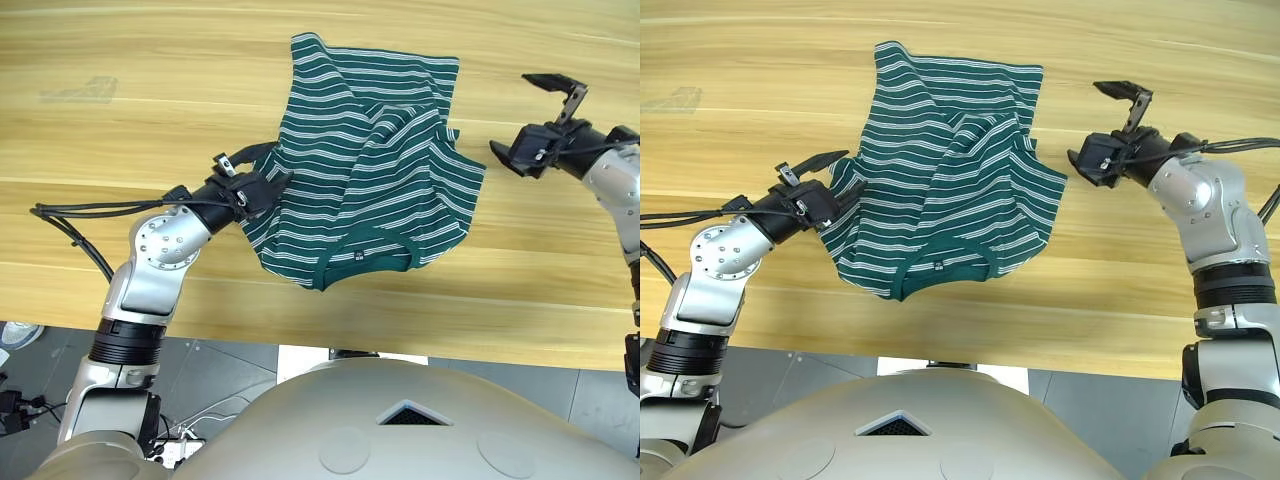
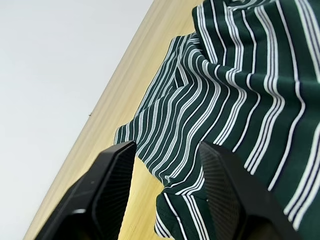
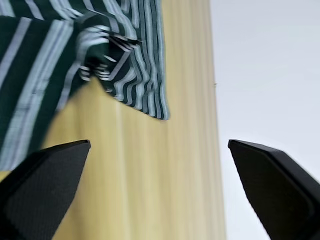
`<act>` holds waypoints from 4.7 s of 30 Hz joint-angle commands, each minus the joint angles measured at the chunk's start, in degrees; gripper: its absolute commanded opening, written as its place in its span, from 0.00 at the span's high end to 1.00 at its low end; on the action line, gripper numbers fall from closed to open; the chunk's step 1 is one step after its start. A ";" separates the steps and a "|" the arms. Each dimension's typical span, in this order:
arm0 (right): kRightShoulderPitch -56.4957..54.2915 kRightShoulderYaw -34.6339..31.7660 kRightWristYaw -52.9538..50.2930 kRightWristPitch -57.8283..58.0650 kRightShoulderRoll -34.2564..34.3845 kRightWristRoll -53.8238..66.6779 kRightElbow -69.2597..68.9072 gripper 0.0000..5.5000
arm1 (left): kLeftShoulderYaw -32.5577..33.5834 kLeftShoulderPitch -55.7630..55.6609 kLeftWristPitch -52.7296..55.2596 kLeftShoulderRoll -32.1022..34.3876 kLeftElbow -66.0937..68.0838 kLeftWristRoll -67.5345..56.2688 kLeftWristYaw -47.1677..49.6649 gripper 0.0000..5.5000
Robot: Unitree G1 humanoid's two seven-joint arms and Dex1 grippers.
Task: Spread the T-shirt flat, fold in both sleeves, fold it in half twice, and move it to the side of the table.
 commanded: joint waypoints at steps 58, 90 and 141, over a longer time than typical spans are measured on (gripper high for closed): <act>2.07 -10.00 28.98 13.01 7.04 49.33 -22.47 0.07 | -10.14 -45.31 -4.35 -21.80 53.87 8.13 7.65 0.57; 5.08 -11.53 18.21 2.51 16.83 38.32 -20.90 0.07 | -11.83 -45.74 -11.85 -20.98 79.55 13.84 25.43 0.57; 15.79 -19.93 2.19 10.07 21.63 40.30 -35.50 0.07 | 24.89 27.63 38.55 -22.70 -9.24 -62.98 25.16 0.57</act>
